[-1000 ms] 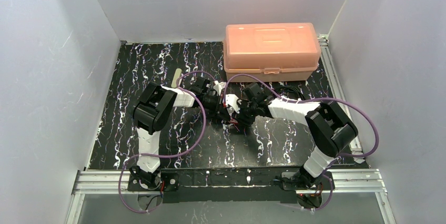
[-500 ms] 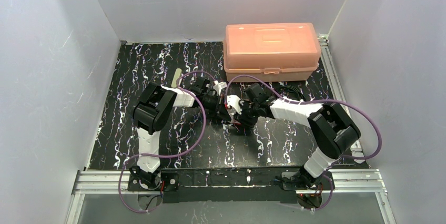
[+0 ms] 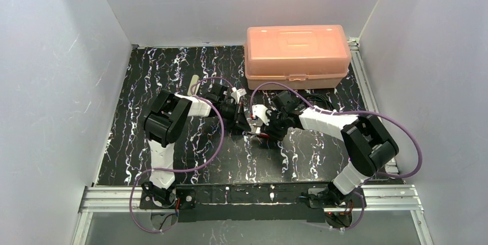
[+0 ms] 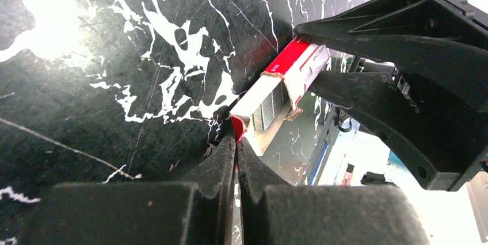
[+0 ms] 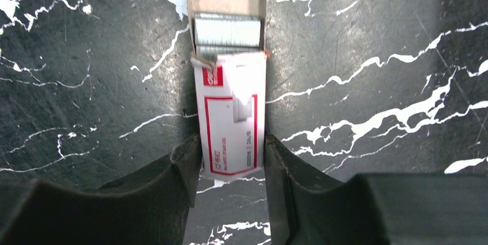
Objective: Load the staples into the stapler
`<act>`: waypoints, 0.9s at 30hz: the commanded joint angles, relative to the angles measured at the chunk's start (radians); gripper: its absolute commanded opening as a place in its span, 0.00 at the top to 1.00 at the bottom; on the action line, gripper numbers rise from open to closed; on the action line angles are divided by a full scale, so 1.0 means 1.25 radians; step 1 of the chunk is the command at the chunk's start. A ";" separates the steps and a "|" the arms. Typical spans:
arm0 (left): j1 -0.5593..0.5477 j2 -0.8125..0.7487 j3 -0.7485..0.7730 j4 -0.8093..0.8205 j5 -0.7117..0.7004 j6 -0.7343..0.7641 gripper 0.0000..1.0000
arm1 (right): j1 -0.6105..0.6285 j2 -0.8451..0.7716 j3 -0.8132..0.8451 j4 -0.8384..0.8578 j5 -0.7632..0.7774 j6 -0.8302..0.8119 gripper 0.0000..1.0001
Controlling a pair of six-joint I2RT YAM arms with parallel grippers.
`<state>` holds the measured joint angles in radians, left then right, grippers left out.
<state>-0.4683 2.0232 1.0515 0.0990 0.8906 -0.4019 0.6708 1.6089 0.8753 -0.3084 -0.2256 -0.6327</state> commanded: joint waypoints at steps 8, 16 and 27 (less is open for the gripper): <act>0.019 -0.033 -0.027 -0.046 -0.063 0.040 1.00 | -0.019 0.000 -0.055 -0.115 0.069 -0.028 0.47; 0.019 -0.031 -0.026 -0.044 -0.066 0.040 1.00 | -0.018 0.022 -0.022 -0.103 0.012 -0.008 0.21; 0.019 -0.029 -0.025 -0.043 -0.063 0.041 1.00 | -0.009 0.136 0.088 -0.074 -0.050 0.023 0.19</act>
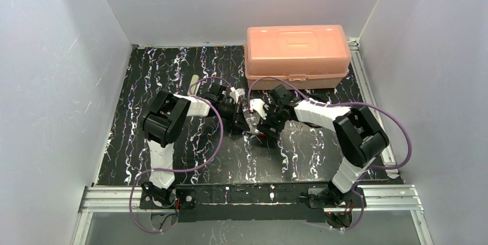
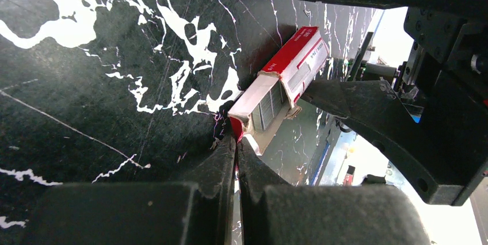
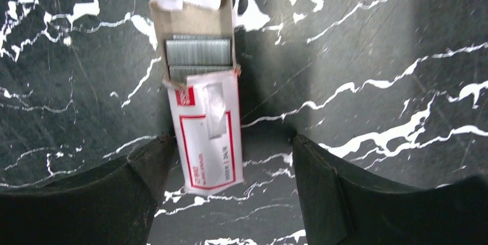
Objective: Load the staples into the stapler
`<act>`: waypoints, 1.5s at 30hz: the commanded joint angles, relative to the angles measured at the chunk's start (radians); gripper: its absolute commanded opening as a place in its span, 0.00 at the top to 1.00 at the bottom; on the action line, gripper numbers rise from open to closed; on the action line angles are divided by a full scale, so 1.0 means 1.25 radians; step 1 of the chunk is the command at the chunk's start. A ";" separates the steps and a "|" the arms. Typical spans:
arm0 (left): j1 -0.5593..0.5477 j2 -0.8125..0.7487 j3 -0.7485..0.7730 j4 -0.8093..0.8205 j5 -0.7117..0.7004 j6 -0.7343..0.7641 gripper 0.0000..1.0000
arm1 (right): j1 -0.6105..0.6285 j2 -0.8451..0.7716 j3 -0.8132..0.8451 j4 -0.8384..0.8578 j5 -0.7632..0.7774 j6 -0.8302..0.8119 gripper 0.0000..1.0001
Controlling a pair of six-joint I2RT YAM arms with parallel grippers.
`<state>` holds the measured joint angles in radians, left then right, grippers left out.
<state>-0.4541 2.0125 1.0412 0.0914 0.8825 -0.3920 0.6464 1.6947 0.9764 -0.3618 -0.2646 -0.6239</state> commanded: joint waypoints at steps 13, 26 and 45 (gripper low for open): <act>0.009 -0.033 -0.021 -0.041 -0.068 0.039 1.00 | 0.004 -0.002 -0.074 -0.066 0.026 -0.041 0.64; 0.009 -0.042 -0.024 -0.054 -0.081 0.052 1.00 | -0.017 -0.032 -0.106 -0.076 0.055 -0.059 0.65; 0.014 -0.075 0.013 -0.136 -0.077 0.116 0.51 | -0.020 -0.077 -0.065 -0.077 0.033 -0.017 0.13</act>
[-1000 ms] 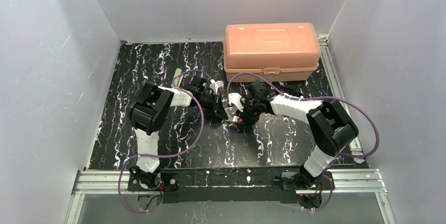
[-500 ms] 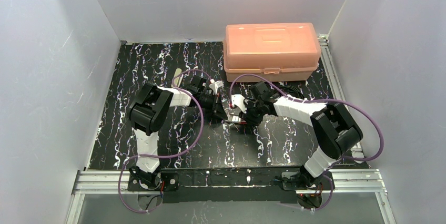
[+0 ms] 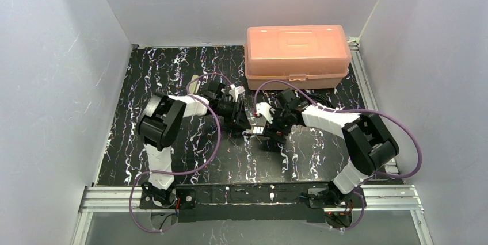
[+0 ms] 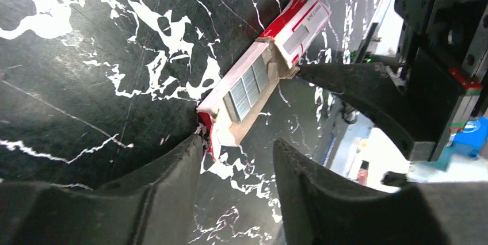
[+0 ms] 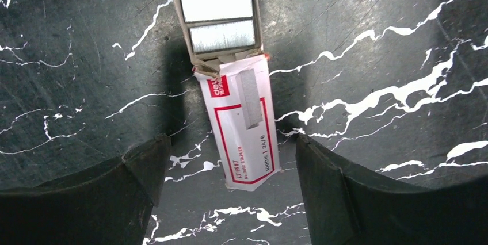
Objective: Load the staples into the stapler
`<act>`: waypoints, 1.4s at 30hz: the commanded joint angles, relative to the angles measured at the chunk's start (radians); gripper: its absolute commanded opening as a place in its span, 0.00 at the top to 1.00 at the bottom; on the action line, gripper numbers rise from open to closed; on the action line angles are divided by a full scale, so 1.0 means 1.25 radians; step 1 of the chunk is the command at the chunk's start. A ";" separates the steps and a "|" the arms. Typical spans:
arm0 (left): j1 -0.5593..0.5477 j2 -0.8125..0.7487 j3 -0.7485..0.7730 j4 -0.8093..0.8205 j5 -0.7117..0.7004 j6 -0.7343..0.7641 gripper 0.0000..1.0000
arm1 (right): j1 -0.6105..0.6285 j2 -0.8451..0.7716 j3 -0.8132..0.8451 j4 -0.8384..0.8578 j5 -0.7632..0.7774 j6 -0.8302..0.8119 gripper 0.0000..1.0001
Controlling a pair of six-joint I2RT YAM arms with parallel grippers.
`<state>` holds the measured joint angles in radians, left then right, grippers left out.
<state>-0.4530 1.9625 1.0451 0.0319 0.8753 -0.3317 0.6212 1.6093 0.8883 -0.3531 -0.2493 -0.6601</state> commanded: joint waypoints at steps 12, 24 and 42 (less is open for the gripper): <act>0.130 -0.285 0.023 -0.241 -0.354 0.248 0.22 | -0.035 -0.107 0.074 -0.051 0.008 0.101 0.14; 0.238 -0.205 0.223 -0.315 -0.718 0.396 0.16 | -0.058 -0.139 0.045 -0.007 -0.033 0.121 0.16; 0.273 0.093 0.501 -0.403 -0.621 0.424 0.46 | -0.089 -0.130 0.036 -0.017 -0.065 0.115 0.19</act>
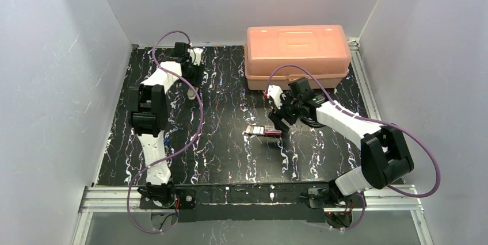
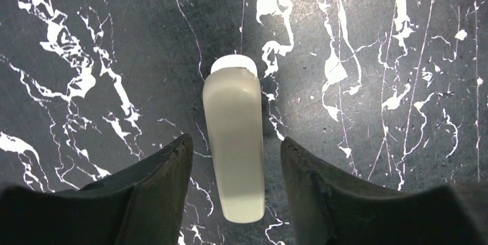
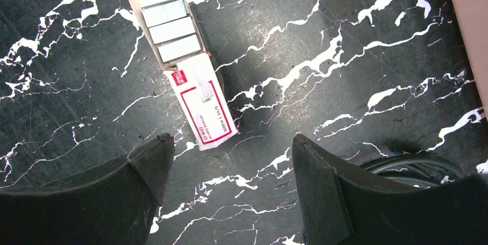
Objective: Load the staples into the stapler
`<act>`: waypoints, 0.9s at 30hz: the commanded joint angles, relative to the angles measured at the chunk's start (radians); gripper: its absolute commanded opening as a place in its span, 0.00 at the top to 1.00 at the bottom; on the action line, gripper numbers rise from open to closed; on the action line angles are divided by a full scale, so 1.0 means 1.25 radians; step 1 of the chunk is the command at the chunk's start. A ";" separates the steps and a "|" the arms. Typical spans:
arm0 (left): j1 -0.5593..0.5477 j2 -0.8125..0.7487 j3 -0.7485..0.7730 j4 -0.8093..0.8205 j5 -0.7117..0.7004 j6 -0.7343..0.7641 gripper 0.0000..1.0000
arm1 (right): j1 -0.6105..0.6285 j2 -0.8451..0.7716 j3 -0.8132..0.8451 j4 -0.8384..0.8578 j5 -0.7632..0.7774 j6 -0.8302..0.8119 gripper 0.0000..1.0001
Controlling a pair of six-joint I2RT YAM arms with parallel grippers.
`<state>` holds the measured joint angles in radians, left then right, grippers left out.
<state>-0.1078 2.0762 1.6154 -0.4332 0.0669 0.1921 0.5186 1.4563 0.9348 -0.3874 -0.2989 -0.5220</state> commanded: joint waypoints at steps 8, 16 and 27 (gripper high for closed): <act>-0.002 0.013 0.049 -0.019 0.049 0.034 0.79 | -0.008 0.010 0.028 -0.015 -0.068 0.008 0.20; -0.002 -0.172 -0.038 -0.066 0.412 0.148 1.00 | -0.008 0.017 0.167 -0.037 -0.235 0.036 0.13; -0.143 -0.444 -0.159 -0.153 0.757 0.142 1.00 | -0.007 0.011 0.283 0.035 -0.421 0.127 0.01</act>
<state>-0.2020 1.6321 1.4597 -0.5758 0.8150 0.3637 0.5114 1.4822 1.2366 -0.3664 -0.7033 -0.3954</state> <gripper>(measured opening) 0.320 0.978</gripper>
